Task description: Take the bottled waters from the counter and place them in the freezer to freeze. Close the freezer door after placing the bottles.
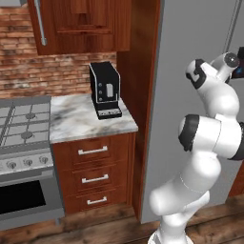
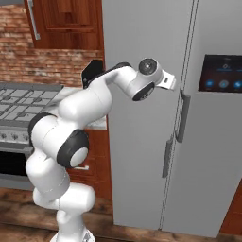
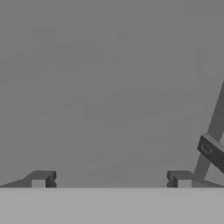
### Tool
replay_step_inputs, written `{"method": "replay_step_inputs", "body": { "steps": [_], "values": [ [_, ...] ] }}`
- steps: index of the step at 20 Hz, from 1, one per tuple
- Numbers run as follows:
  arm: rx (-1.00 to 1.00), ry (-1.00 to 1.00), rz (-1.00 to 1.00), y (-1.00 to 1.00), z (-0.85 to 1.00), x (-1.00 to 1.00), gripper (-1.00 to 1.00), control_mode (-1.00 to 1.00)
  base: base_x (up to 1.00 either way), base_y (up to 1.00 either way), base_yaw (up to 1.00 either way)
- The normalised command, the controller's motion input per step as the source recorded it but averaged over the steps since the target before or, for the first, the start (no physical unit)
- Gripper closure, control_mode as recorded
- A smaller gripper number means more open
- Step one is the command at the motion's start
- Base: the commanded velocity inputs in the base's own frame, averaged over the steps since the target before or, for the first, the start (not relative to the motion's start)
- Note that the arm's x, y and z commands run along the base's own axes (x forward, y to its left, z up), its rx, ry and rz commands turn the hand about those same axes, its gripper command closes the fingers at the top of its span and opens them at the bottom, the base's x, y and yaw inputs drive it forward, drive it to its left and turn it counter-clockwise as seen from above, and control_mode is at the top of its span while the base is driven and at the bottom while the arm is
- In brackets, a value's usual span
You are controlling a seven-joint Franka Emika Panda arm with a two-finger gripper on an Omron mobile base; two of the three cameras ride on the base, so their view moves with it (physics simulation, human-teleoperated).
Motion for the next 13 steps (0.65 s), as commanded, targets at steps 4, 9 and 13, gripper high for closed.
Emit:
{"method": "replay_step_inputs", "body": {
  "steps": [4, 9, 13],
  "values": [
    [-0.01, 0.0, 0.0, 0.0, 0.0, 0.34, -1.0, -1.0, 0.0, 0.0, 0.0],
    [-0.02, 0.0, 0.0, 0.0, 0.0, 0.34, -1.0, -1.0, 0.0, 0.0, 0.0],
    [-0.02, 0.0, 0.0, 0.0, -0.01, 0.27, -1.0, -1.0, 0.0, 0.0, 0.0]
  ]
}}
